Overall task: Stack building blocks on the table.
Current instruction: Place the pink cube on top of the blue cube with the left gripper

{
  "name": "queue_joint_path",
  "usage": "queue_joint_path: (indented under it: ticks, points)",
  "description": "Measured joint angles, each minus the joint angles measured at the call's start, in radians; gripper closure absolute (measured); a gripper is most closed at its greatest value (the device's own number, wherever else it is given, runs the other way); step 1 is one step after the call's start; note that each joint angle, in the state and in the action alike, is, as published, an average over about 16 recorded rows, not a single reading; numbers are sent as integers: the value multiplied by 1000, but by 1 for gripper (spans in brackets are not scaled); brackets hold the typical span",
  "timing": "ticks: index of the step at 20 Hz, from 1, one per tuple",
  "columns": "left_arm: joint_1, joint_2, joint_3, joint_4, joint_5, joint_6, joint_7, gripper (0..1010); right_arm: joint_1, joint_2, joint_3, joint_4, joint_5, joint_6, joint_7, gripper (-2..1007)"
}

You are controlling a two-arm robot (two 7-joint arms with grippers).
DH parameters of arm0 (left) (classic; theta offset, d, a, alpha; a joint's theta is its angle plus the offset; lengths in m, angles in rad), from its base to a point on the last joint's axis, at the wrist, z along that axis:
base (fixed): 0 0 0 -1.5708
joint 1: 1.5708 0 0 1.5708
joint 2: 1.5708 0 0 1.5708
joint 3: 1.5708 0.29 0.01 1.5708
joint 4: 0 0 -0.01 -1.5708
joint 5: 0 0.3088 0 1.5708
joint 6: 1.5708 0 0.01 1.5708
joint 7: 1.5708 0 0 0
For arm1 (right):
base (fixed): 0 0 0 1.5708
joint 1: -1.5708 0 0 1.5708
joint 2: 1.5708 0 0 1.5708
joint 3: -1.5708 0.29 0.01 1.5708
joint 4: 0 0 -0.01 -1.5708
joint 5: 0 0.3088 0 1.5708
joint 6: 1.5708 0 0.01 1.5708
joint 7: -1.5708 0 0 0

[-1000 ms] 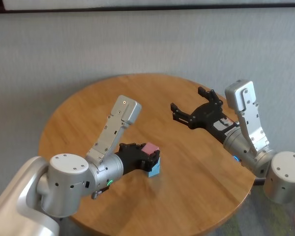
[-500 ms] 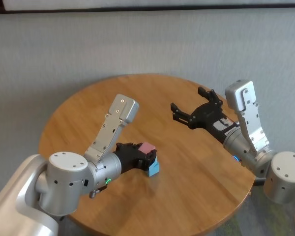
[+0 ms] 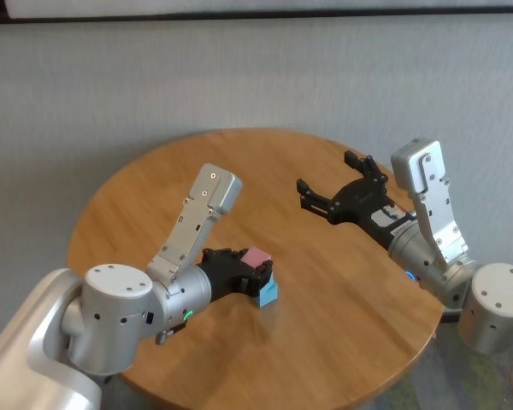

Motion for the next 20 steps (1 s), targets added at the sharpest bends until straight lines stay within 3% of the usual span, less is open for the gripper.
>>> queue_joint_path:
  ticks: [8, 20]
  points:
    - [1, 1, 1, 0, 0, 0, -1, 478, 0, 0, 0, 0, 0, 0, 0, 0]
    - [12, 5, -6, -25, 7, -23, 5, 130, 0, 0, 0, 0, 0, 0, 0, 0]
